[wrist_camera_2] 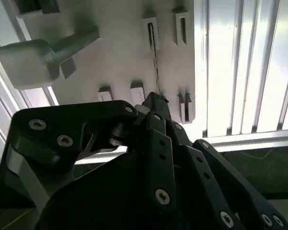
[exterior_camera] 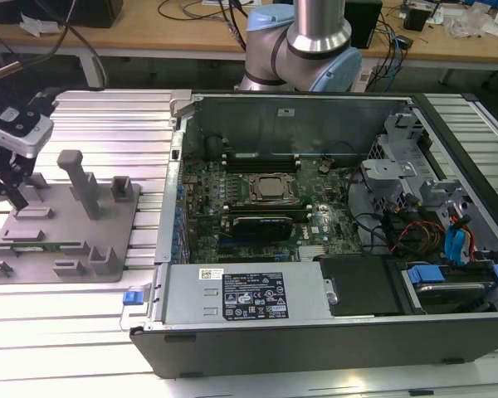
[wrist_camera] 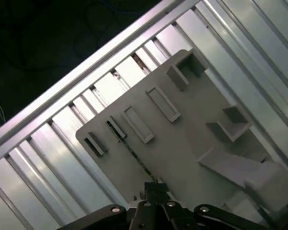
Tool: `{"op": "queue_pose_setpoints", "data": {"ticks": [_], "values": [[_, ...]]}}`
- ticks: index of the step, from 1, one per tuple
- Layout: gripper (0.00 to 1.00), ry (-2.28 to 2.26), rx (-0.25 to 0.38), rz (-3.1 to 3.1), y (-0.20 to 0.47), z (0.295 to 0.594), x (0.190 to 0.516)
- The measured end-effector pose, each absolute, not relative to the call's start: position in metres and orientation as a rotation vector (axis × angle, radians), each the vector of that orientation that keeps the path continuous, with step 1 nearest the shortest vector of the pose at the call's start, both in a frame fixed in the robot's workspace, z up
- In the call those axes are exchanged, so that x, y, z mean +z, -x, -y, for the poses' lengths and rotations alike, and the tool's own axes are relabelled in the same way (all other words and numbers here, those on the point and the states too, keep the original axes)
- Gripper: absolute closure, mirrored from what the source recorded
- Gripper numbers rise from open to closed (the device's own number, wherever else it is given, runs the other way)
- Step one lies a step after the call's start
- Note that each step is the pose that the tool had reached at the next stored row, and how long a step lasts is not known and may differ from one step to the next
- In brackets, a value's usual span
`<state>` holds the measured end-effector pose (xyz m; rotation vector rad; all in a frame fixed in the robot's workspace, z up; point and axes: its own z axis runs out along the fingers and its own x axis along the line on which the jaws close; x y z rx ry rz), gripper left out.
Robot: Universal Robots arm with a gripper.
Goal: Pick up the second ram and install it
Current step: 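Pick up the second ram and move it above second insertion slot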
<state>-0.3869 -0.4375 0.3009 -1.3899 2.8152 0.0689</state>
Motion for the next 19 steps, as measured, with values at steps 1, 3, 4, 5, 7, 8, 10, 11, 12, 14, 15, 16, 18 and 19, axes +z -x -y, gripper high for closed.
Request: {"op": "queue_pose_setpoints", "data": {"ticks": [1,3,4,5,7,8,10,11,12,14,15,16,18,19], "values": [[0.92,1.448,0.069,-2.787,0.3869,0.4375,0.3007],[0.92,1.577,0.063,-2.721,0.3868,0.4376,0.3001],[0.92,1.622,0.059,-2.697,0.3869,0.4375,0.2998],[0.92,1.648,0.057,-2.682,0.3868,0.4375,0.2998],[0.92,1.718,0.052,-2.642,0.3869,0.4375,0.2994],[0.92,1.768,0.050,-2.610,0.3869,0.4375,0.2991],[0.92,1.825,0.048,-2.572,0.3869,0.4375,0.2988],[0.92,1.870,0.046,-2.541,0.3868,0.4375,0.2984],[0.92,1.926,0.043,-2.501,0.3869,0.4375,0.2978],[0.92,2.007,0.038,-2.441,0.3869,0.4375,0.2968],[0.92,2.055,0.035,-2.403,0.3869,0.4375,0.2959],[0.92,2.090,0.033,-2.375,0.3869,0.4375,0.2951],[0.92,2.128,0.030,-2.343,0.3869,0.4375,0.2938],[0.92,2.140,0.030,-2.332,0.3869,0.4375,0.2936]]}}
